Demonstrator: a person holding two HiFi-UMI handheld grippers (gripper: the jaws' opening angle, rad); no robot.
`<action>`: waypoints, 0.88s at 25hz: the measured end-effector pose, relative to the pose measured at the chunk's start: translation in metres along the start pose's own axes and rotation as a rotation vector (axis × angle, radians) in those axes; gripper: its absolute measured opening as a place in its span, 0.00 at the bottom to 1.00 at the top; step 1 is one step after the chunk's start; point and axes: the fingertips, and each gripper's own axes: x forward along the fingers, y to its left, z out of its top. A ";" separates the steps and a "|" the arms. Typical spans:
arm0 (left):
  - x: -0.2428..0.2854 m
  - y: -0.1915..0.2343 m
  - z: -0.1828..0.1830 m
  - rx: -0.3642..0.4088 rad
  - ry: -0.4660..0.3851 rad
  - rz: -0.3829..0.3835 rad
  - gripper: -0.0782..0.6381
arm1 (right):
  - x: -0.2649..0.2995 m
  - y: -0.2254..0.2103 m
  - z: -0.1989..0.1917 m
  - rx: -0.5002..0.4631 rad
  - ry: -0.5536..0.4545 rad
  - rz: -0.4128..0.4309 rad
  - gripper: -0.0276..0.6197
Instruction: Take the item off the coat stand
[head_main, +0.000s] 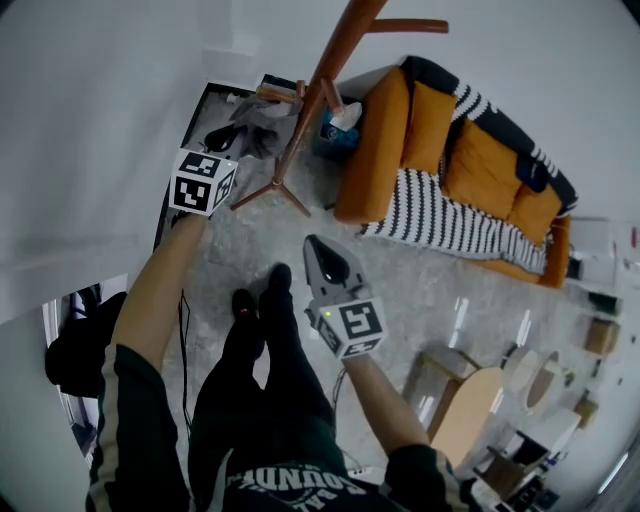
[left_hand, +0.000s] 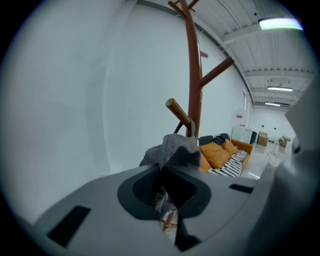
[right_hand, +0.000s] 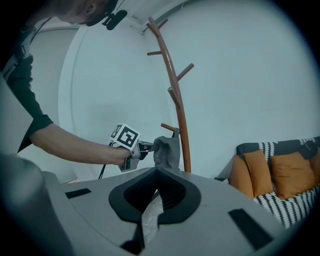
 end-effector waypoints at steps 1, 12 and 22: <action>-0.004 0.000 0.002 -0.008 -0.005 0.002 0.12 | -0.002 0.001 -0.001 -0.002 0.007 0.000 0.04; -0.048 0.004 0.025 -0.033 -0.014 0.006 0.12 | -0.015 0.023 0.024 -0.019 0.003 0.019 0.04; -0.103 0.005 0.040 -0.029 -0.051 0.001 0.12 | -0.029 0.029 0.067 -0.054 -0.093 0.013 0.04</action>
